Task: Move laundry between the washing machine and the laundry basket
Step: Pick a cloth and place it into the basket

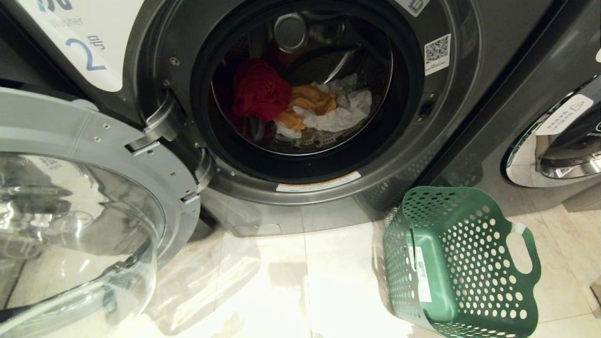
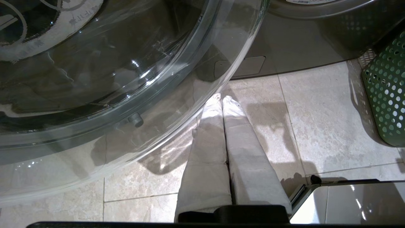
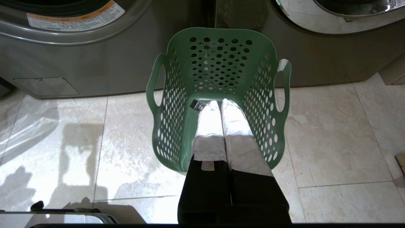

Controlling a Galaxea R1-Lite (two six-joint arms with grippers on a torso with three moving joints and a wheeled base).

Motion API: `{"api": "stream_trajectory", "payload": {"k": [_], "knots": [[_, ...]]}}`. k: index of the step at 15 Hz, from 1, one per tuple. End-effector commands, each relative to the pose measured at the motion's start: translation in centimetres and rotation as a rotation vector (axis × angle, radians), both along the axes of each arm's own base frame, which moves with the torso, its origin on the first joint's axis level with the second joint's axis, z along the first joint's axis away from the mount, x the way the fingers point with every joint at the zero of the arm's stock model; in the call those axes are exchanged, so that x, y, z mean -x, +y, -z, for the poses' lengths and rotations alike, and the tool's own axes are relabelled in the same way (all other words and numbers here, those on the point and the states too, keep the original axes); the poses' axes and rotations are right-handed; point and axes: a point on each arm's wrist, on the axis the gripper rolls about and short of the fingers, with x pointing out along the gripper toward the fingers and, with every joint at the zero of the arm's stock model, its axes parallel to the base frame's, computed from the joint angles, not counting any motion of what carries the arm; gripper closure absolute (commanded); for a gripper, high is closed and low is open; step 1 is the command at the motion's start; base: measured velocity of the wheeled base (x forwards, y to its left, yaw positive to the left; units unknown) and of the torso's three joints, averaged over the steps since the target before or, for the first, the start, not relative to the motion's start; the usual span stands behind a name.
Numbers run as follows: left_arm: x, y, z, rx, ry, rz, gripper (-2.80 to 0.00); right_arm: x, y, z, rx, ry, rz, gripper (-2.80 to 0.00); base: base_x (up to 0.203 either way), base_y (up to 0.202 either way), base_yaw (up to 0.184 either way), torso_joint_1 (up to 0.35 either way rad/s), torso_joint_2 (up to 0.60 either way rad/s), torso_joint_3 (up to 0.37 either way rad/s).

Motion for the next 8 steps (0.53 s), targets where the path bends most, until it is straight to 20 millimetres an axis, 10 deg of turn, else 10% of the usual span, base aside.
{"api": "stream_trajectory", "payload": {"k": [1,8], "knots": [[-0.01,0.00,0.03,0.001,0.001,0.001,0.00,-0.28,0.00,0.97,0.000,0.034,0.000,0.00,0.000,0.000,0.000,0.000,0.00,0.000],[-0.01,0.00,0.05,-0.001,0.003,0.001,0.00,-0.28,0.00,0.95,0.002,0.034,-0.001,0.00,-0.001,0.000,0.010,0.000,0.00,0.001]]}}
